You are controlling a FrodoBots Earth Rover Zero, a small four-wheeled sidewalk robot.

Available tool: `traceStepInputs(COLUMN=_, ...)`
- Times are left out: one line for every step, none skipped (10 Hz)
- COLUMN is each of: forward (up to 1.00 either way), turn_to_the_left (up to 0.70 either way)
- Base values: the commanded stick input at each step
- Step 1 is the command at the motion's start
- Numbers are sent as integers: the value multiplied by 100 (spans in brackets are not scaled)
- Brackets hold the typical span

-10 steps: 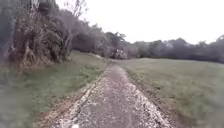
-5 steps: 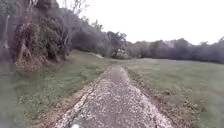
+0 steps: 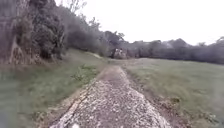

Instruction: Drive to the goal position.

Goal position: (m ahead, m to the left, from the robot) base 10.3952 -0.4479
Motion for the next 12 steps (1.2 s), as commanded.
traceStepInputs(forward=70, turn_to_the_left=-18)
traceStepInputs(forward=70, turn_to_the_left=-9)
traceStepInputs(forward=70, turn_to_the_left=-5)
traceStepInputs(forward=70, turn_to_the_left=-1)
traceStepInputs(forward=70, turn_to_the_left=0)
traceStepInputs(forward=70, turn_to_the_left=0)
traceStepInputs(forward=70, turn_to_the_left=0)
traceStepInputs(forward=70, turn_to_the_left=0)
traceStepInputs(forward=70, turn_to_the_left=0)
traceStepInputs(forward=70, turn_to_the_left=0)
traceStepInputs(forward=70, turn_to_the_left=32)
traceStepInputs(forward=70, turn_to_the_left=17)
